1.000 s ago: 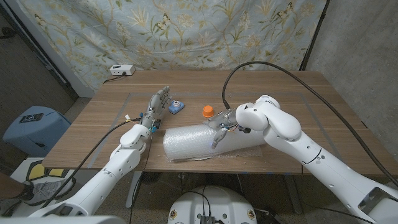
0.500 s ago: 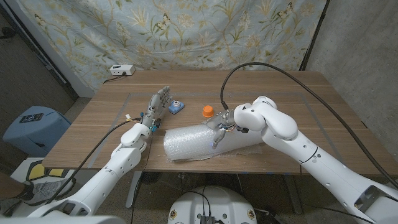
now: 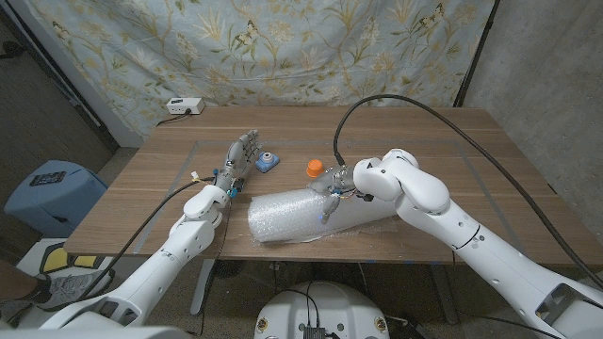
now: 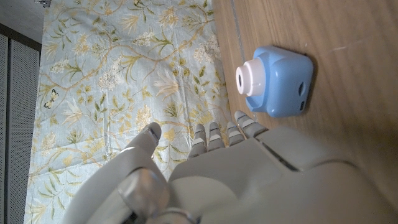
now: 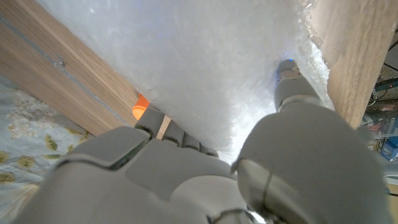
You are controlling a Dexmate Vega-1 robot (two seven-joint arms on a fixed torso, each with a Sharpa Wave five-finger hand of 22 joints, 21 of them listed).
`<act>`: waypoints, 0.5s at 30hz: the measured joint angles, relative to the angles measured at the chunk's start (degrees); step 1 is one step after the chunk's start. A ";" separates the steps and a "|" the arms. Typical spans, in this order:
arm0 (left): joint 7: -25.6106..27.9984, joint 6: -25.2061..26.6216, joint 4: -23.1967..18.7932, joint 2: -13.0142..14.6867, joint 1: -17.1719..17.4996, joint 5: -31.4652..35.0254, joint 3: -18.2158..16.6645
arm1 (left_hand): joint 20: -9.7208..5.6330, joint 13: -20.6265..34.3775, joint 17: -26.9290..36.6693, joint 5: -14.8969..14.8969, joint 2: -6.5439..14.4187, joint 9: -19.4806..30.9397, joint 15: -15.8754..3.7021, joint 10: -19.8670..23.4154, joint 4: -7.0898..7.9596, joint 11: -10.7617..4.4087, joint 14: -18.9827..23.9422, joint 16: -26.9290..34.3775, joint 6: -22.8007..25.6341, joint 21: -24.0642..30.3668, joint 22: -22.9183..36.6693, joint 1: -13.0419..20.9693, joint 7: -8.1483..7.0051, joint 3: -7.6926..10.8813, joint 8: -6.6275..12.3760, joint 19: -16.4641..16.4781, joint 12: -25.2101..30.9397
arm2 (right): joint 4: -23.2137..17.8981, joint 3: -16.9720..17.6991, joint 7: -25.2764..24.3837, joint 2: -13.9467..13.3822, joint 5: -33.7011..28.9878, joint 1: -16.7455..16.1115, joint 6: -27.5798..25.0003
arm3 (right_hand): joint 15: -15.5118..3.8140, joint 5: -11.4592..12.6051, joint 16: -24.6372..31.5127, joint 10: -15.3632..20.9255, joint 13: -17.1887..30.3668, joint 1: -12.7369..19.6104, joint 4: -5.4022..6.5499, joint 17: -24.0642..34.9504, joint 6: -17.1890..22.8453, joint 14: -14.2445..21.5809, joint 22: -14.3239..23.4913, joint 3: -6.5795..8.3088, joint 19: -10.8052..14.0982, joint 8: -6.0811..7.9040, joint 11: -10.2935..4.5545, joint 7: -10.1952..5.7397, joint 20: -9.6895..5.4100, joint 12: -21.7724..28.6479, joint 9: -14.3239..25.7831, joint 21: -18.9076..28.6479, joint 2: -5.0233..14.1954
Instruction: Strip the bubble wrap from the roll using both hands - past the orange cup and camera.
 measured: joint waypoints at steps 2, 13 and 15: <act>-0.10 0.02 0.17 -0.07 -0.12 -0.05 -0.01 | 0.26 0.00 0.00 0.00 0.00 0.00 0.00 0.00 0.00 0.00 0.00 0.00 0.00 0.00 0.00 0.00 0.00 0.00 0.00 0.26 0.23 | 0.08 0.17 -0.88 -0.01 0.00 -0.22 0.18 | -0.16 0.04 1.12 1.89 0.06 0.79 -0.01 0.64 2.16 2.12 0.00 -0.32 1.71 0.75 -0.79 0.03 -0.89 0.93 0.15 0.63 -0.79; -0.53 0.34 0.75 -0.28 -0.50 -0.39 -0.21 | 0.31 0.00 0.00 0.00 0.00 0.00 0.30 0.30 0.00 0.31 0.30 0.00 0.61 0.00 0.00 0.00 0.00 0.00 0.00 0.31 0.23 | 0.94 1.57 -7.93 -0.58 0.77 -1.97 1.24 | 0.05 -0.02 4.99 11.34 -2.45 2.70 0.15 1.67 12.13 11.90 0.29 -0.78 9.07 4.91 -2.18 -4.09 -6.22 3.61 0.74 3.44 -2.70; -0.57 0.44 0.78 -0.28 -0.51 -0.43 -0.24 | 0.31 0.00 0.00 0.00 0.00 0.00 0.30 0.30 0.00 0.31 0.30 0.00 0.61 0.00 0.00 0.00 0.00 0.00 0.00 0.31 0.23 | 1.01 1.76 -8.61 -0.65 1.04 -2.12 1.33 | 0.00 -0.02 5.01 12.76 -3.04 3.08 0.15 1.67 13.73 13.28 0.29 -0.79 9.84 5.61 -2.08 -4.48 -6.35 4.03 0.89 3.44 -3.08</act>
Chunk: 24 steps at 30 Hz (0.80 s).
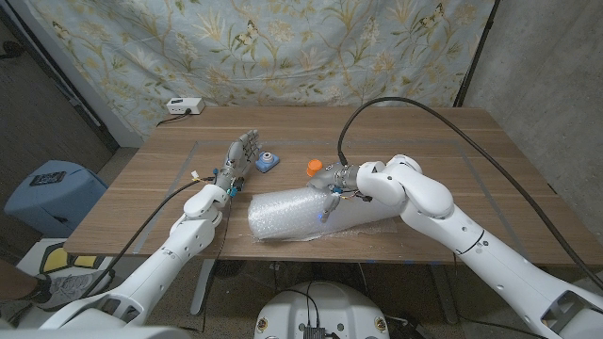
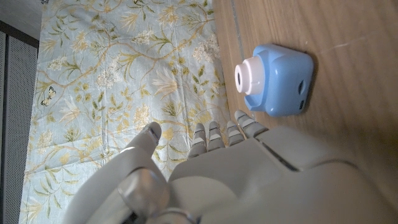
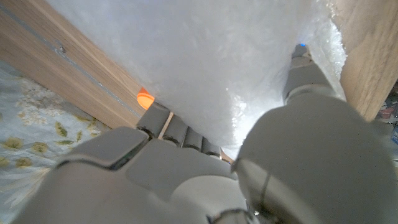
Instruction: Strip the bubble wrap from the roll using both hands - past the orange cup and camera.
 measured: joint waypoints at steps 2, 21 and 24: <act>-0.02 0.04 0.01 -0.01 -0.02 -0.04 -0.03 | 0.00 0.00 0.00 0.00 0.00 0.22 0.00 0.00 0.00 0.00 0.00 0.00 0.45 0.00 0.00 0.00 0.00 0.00 0.18 0.00 0.00 | 0.07 0.19 -0.57 -0.05 0.35 -0.11 0.09 | -0.07 0.00 0.07 1.16 -0.49 0.08 0.00 0.00 0.82 0.85 0.00 0.00 0.15 0.58 0.07 -0.10 -0.15 0.09 0.06 0.45 -0.08; -0.20 0.30 0.48 -0.33 -0.39 -0.43 -0.26 | 0.00 0.00 0.00 0.00 0.00 0.30 -0.20 0.52 0.24 0.10 0.20 0.00 1.04 0.00 0.29 0.00 0.22 0.24 0.28 0.00 0.00 | 0.81 1.47 3.17 0.31 10.33 3.19 -2.31 | -0.60 -0.01 -0.48 3.66 -2.54 0.21 0.94 0.76 3.23 2.13 -0.19 -1.27 0.64 1.12 -0.31 0.53 -0.25 -0.80 -0.43 0.45 -0.21; -0.21 0.30 0.59 -0.41 -0.50 -0.51 -0.32 | 0.00 0.00 0.00 0.00 0.00 0.29 -0.17 0.51 0.25 0.10 0.23 0.00 1.13 0.00 0.29 0.00 0.31 0.24 0.28 0.00 0.00 | 0.84 1.51 3.69 0.20 11.91 3.83 -2.82 | -0.62 -0.01 -0.59 3.88 -2.84 0.18 0.94 0.73 3.56 2.33 -0.19 -1.27 0.64 1.12 -0.27 0.85 -0.25 -0.80 -0.63 0.45 -0.18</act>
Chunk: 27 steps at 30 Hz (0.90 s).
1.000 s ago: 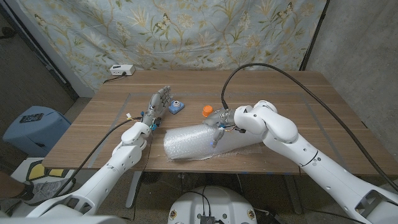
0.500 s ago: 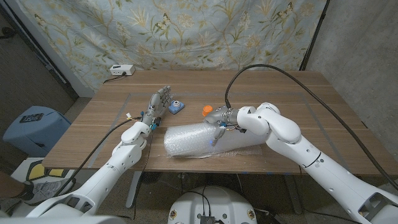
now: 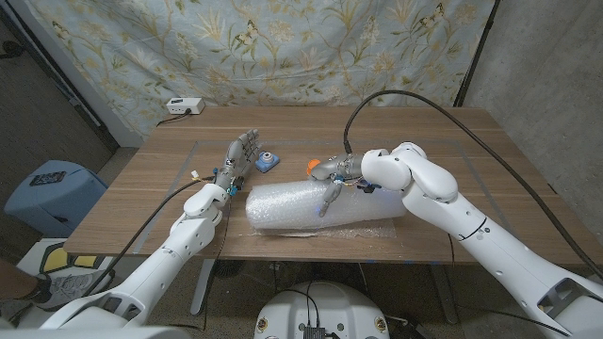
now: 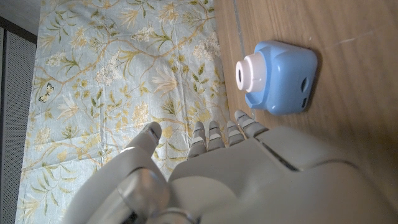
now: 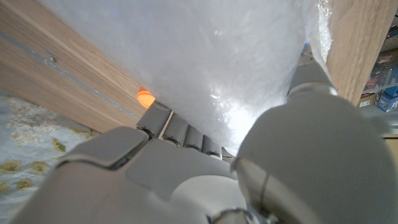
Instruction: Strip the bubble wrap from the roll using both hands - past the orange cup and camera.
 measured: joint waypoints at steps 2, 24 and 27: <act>0.00 0.00 0.04 -0.04 -0.01 -0.04 -0.02 | 0.00 0.00 0.00 0.00 0.00 0.00 0.20 0.00 0.00 0.00 0.20 0.00 0.00 0.00 0.00 0.00 0.00 0.00 0.00 0.00 0.00 | 0.02 0.01 0.23 -0.12 1.00 0.33 -0.38 | 0.03 0.00 -0.04 0.03 -0.19 -0.06 0.00 -0.09 0.09 0.23 0.00 0.00 0.00 0.00 -0.03 0.07 0.00 -0.25 -0.07 0.00 0.06; -0.03 0.07 -0.08 -0.07 -0.38 -0.23 -0.27 | 0.21 0.00 0.00 0.00 0.00 -0.01 -0.03 -0.01 0.00 0.00 0.38 0.00 0.00 0.00 -0.01 0.00 0.00 0.00 0.00 0.21 0.00 | -0.04 0.88 1.06 -0.92 13.23 3.95 -6.43 | 0.14 0.08 1.14 3.88 -2.51 -0.52 -0.09 -0.10 2.76 2.94 0.01 -0.23 1.55 0.90 -0.01 0.07 -0.10 -0.95 -0.69 1.10 0.52; -0.07 0.07 -0.08 -0.04 -0.48 -0.23 -0.27 | 0.21 0.00 0.00 0.00 0.00 -0.01 -0.03 -0.01 0.00 0.00 0.38 0.00 -0.01 0.00 -0.01 0.00 0.00 -0.01 0.00 0.21 0.00 | 0.37 0.97 1.11 -1.00 14.98 4.83 -7.19 | 0.14 0.08 1.14 4.02 -2.76 -0.52 0.09 -0.10 2.74 2.94 0.01 -0.57 1.55 0.90 -0.13 0.09 -0.10 -1.50 -0.69 1.10 0.52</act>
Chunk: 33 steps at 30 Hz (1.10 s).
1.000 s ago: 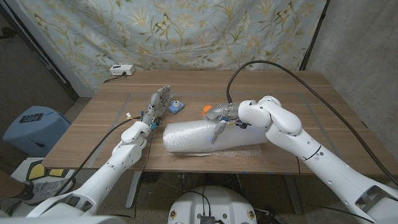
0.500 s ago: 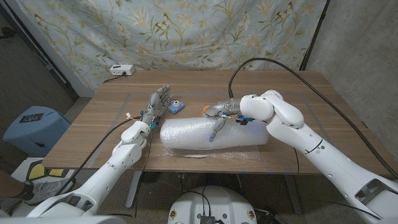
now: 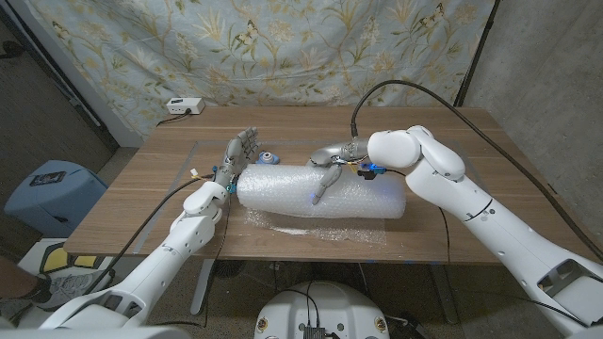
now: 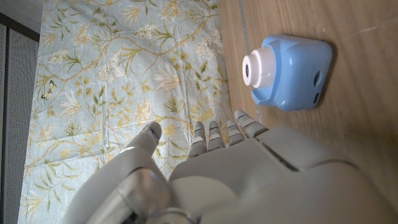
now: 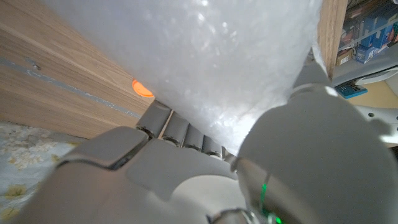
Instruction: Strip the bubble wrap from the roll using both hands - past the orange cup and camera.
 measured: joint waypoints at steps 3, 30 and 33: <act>-0.06 0.00 0.00 0.02 -0.13 0.00 -0.01 | 0.00 0.00 0.00 0.00 0.00 0.00 0.00 0.00 0.00 0.00 0.00 0.00 0.00 0.00 0.00 0.00 0.00 0.00 0.00 0.00 0.00 | 0.55 0.02 0.17 -0.15 2.28 0.82 -0.84 | 0.00 0.00 0.00 0.00 -0.24 0.00 0.08 0.00 -0.32 0.00 0.00 -0.39 0.20 0.00 0.00 0.31 0.20 -0.26 0.02 0.00 0.00; 0.05 0.43 0.09 -0.07 -0.94 0.27 0.15 | -0.01 0.00 0.00 0.00 -0.08 -0.01 0.00 0.20 0.00 -0.21 -0.01 0.00 0.00 0.00 -0.01 0.52 0.00 0.00 -0.31 -0.01 0.00 | 3.34 0.69 -0.58 -3.30 18.64 5.39 -5.88 | -0.02 -0.07 -0.06 0.57 -1.61 -0.96 0.77 0.01 -0.13 0.01 0.15 -1.56 0.18 -0.08 0.23 0.73 0.61 -0.72 0.17 0.00 0.96; 0.03 0.43 0.17 -0.13 -1.18 0.40 0.32 | -0.01 0.00 0.00 0.00 -0.08 -0.01 0.00 0.20 0.00 -0.21 -0.01 0.00 0.00 0.00 -0.01 0.52 0.00 0.00 -0.31 -0.01 0.00 | 3.40 0.92 -1.29 -3.81 21.33 5.60 -6.44 | -0.02 -0.07 0.20 0.57 -1.67 -0.99 0.77 0.01 -0.12 0.01 0.15 -1.56 0.18 -0.09 0.23 0.73 0.61 -0.72 0.30 0.30 0.99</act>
